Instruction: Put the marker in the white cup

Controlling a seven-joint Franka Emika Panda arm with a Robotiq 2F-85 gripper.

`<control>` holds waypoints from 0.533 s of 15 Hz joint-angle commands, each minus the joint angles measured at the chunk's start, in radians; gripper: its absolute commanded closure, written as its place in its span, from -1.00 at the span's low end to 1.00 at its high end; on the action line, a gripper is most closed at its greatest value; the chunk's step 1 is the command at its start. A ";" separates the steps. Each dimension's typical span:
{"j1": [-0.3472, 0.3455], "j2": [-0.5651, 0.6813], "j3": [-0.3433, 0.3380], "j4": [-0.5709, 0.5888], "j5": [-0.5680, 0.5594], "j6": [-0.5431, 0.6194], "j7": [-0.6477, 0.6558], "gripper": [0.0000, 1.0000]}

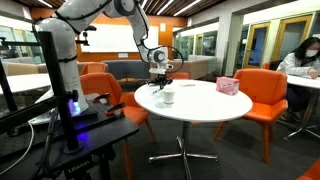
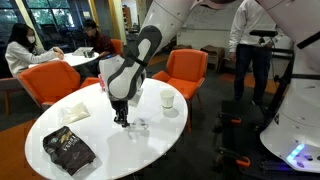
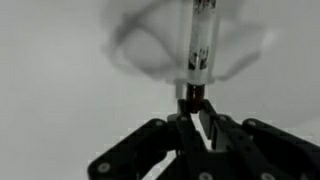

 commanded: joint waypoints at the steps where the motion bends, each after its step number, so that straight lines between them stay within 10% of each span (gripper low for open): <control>1: -0.050 -0.080 0.027 -0.043 0.028 0.005 -0.080 0.91; 8: -0.251 -0.222 0.087 -0.137 0.130 0.134 -0.345 0.91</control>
